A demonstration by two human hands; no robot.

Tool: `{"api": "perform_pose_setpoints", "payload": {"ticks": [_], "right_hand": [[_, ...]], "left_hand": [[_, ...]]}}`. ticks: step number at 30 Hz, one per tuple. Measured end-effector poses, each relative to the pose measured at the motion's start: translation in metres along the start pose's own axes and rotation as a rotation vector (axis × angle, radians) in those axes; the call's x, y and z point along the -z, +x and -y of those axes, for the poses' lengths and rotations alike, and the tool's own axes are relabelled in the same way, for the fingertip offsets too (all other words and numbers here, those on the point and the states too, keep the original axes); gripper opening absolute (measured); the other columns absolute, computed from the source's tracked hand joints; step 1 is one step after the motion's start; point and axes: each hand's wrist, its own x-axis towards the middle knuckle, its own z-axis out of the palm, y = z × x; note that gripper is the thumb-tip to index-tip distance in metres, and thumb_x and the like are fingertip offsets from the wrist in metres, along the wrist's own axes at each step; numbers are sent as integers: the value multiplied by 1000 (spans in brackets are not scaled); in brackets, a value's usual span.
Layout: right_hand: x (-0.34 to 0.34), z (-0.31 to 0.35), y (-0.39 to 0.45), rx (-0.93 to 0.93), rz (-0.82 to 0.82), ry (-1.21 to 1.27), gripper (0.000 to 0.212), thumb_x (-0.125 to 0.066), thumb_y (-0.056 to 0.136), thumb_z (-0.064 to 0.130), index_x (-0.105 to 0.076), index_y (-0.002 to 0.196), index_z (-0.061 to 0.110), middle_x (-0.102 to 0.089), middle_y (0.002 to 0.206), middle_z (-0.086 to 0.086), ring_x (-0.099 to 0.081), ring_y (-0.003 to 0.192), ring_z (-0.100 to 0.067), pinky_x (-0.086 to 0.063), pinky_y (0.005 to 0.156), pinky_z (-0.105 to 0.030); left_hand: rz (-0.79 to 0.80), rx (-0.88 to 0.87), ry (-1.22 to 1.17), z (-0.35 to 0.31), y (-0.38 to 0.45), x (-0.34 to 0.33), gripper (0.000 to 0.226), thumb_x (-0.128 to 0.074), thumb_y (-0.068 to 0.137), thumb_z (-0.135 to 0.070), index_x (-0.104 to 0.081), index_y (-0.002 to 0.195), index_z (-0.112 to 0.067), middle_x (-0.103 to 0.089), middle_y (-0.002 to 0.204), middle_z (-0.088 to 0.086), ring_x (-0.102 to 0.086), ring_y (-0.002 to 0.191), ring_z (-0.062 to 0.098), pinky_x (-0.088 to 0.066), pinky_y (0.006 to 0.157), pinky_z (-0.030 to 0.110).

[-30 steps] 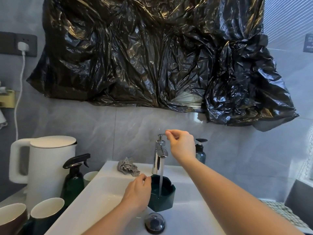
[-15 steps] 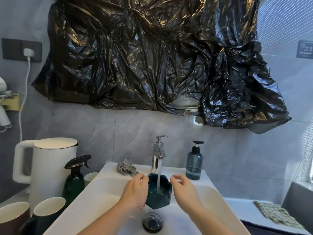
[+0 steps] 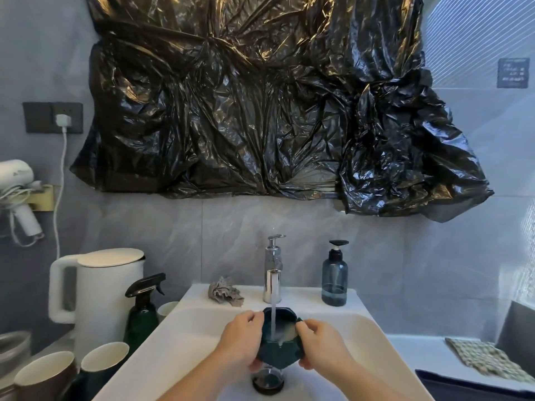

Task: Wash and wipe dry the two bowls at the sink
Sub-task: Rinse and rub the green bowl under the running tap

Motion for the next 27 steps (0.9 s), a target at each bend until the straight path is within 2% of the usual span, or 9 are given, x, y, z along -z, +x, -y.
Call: {"api": "perform_pose_setpoints", "payload": {"ticks": [2,4,8,12,15,18,21,27], "right_hand": [[-2,0,-1,9,22,-4,32,-44,105,33,-67,117,14,-71,87,-7,-64,66,-18,-50,49,-17],[-4,1,-2,34,31,-12,32,-45,105,33,-69,113,15,-72,89,-7,-64,65,-18,-51,49,-18],[-3,0,-4,109,14,-21,32,-43,107,32,-71,101,16,-71,83,-5,-61,64,-17,-47,48,-17],[1,-3,-4,159,-9,-64,38,-43,107,30,-66,80,16,-65,69,-3,-59,59,-18,-43,45,-16],[2,-7,-1,154,-7,-60,40,-43,104,30,-64,75,11,-65,63,-6,-58,51,-18,-48,48,-24],[2,-10,2,141,7,-69,42,-43,102,30,-66,76,6,-64,59,-8,-58,47,-19,-51,51,-28],[0,-10,3,122,18,-99,48,-43,104,33,-70,90,-5,-64,60,-9,-58,44,-16,-53,52,-28],[1,-8,2,106,19,-145,47,-42,106,37,-72,96,1,-65,66,-8,-57,44,-12,-54,50,-24]], "left_hand": [[7,2,-8,6,-1,-1,38,-41,109,-40,-70,101,-17,-72,100,11,-74,80,26,-62,54,37],[17,-2,-13,10,0,1,38,-40,109,-41,-70,99,-19,-73,97,13,-76,79,31,-65,60,44],[11,-65,60,12,-1,6,38,-35,110,-42,-65,102,-20,-74,89,15,-73,55,24,-59,50,35],[16,-113,124,12,-3,6,44,-31,110,-46,-64,107,-17,-73,92,18,-71,53,21,-56,50,34],[23,-139,157,13,-3,5,45,-30,109,-46,-64,104,-18,-71,89,14,-74,57,25,-58,53,37],[16,-156,190,14,-4,7,46,-30,107,-43,-64,98,-15,-69,83,13,-76,60,28,-58,54,37],[22,-169,222,15,-5,7,44,-30,106,-36,-61,89,-11,-66,76,12,-76,59,30,-55,52,36],[43,-183,257,16,-5,6,40,-28,106,-29,-55,83,-11,-65,74,15,-71,53,27,-52,46,33]]}}
